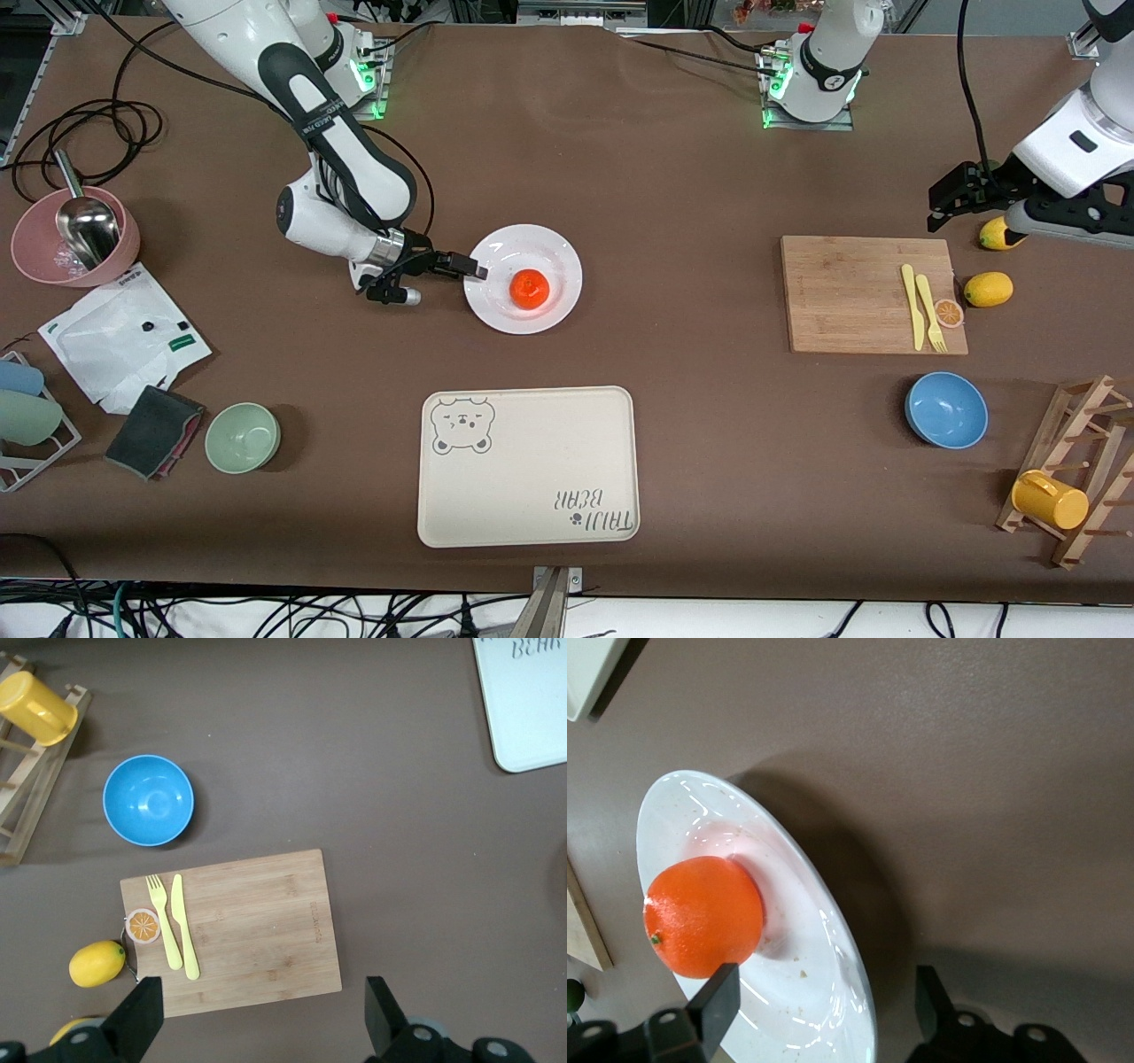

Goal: Place orange and plate with both arms
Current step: 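Grip the white plate rim with the right gripper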

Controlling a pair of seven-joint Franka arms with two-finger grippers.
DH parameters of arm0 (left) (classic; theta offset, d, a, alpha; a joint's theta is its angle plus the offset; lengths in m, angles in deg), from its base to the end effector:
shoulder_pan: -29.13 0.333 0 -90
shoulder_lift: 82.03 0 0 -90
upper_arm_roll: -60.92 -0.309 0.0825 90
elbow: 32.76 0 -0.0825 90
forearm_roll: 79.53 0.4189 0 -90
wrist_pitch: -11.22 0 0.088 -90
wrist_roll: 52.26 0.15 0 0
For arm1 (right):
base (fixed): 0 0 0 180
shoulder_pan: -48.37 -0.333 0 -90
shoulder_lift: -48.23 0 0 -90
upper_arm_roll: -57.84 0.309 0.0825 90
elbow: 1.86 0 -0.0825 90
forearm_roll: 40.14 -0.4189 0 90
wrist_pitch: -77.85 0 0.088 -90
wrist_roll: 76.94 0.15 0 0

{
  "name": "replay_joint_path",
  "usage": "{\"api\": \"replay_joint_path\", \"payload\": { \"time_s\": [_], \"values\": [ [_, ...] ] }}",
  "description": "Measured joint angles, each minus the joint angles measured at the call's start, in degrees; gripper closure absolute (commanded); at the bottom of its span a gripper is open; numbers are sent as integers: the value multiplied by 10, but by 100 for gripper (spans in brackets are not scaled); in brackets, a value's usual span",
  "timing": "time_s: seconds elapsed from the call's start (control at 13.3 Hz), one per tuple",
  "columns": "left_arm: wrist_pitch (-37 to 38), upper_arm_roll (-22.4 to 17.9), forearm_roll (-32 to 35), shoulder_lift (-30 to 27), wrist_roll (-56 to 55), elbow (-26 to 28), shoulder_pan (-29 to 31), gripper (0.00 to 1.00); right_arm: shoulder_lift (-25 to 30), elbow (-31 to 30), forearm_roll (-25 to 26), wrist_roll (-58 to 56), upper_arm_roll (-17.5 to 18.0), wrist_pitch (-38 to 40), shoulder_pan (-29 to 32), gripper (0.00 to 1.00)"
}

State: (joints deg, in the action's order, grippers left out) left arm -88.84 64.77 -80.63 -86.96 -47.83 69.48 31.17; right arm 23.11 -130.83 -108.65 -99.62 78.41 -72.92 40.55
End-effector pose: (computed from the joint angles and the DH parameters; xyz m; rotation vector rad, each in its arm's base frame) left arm 0.5764 -0.0218 0.5308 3.1242 -0.1656 0.0753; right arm 0.4741 0.2734 0.0968 -2.4547 0.2967 0.1622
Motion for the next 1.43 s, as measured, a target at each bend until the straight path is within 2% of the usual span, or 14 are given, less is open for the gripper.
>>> {"api": "replay_joint_path", "payload": {
  "time_s": [0.23, 0.38, 0.53, 0.75, 1.43],
  "values": [
    [-2, -19, 0, 2, -47, 0, -23, 0, -1, 1, 0, -8, 0, 0, 0, 64],
    [6, -23, 0, 4, -54, -4, -32, 0, -9, 7, 0, -20, 0, 0, -1, 81],
    [44, -26, 0, 26, -58, -43, -33, 0, -24, 18, 0, -30, 0, 0, -1, 100],
    [67, -32, 0, 65, -59, -87, -28, 0, -37, 38, 0, -45, 2, 6, 0, 100],
    [95, -32, 0, 74, -59, -99, -27, 0, -46, 69, 0, -64, 3, 6, 0, 100]
  ]
}}
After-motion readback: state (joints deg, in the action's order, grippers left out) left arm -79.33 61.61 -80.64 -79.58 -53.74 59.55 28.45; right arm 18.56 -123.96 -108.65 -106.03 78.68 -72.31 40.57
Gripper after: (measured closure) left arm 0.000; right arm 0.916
